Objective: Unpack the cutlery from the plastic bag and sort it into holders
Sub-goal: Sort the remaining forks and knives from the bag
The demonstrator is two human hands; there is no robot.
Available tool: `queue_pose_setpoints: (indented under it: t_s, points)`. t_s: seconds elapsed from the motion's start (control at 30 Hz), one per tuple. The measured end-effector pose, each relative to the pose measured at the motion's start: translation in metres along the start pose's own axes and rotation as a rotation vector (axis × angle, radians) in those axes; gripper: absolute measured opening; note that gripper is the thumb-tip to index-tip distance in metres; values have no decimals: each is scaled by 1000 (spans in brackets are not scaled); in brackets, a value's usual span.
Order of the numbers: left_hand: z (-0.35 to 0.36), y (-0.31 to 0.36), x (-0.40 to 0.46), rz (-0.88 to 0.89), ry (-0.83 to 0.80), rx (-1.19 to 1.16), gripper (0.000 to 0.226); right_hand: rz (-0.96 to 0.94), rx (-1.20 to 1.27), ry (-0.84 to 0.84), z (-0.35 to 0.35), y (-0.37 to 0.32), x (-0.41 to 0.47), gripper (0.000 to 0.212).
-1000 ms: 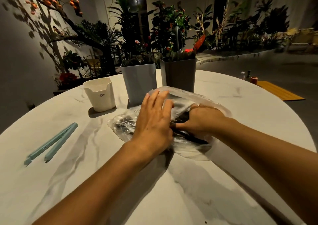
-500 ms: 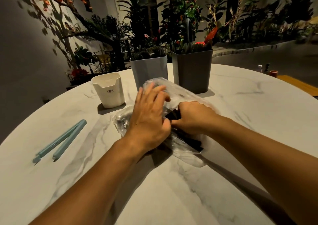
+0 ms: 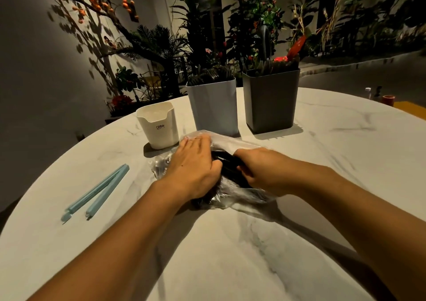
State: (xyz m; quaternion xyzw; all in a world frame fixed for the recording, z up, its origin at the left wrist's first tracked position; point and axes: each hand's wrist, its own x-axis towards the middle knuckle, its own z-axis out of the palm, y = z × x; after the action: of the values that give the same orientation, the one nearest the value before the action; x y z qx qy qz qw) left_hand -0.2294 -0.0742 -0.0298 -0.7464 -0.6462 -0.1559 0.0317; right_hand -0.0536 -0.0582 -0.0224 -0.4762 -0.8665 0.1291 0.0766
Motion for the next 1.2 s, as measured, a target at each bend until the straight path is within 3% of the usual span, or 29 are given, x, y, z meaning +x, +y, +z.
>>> queue_pose_setpoints:
  t_s: [0.2,0.37,0.43,0.5,0.57,0.7,0.8,1.0,1.07,1.13,1.2]
  points:
    - [3,-24,8,-68,146,-98,50,11,341,35,3,-7,8,33]
    - [1,-16,3,179,444,-8,33,207,638,7,-4,-6,14,18]
    - [-3,-13,-3,232,325,-118,26,255,732,-27,-6,-6,14,19]
    - [-3,-11,-9,213,74,-231,37,278,766,-35,-6,-3,14,22]
    - [-2,-9,-13,231,-28,-201,45,303,794,-15,-5,-1,14,21]
    - [-1,-5,-14,225,-40,-252,51,336,883,2,-6,4,10,19]
    - [1,-3,-14,226,-32,-309,50,327,821,-34,-9,5,10,32]
    - [7,-5,-13,215,-9,-326,52,131,182,133,5,-8,6,28]
    - [10,-6,-13,216,3,-288,52,127,86,157,6,-11,5,28]
    - [10,-6,-13,224,4,-265,49,174,229,146,-1,-12,6,25]
    - [8,-4,-13,239,26,-243,51,288,537,112,-10,-12,7,19]
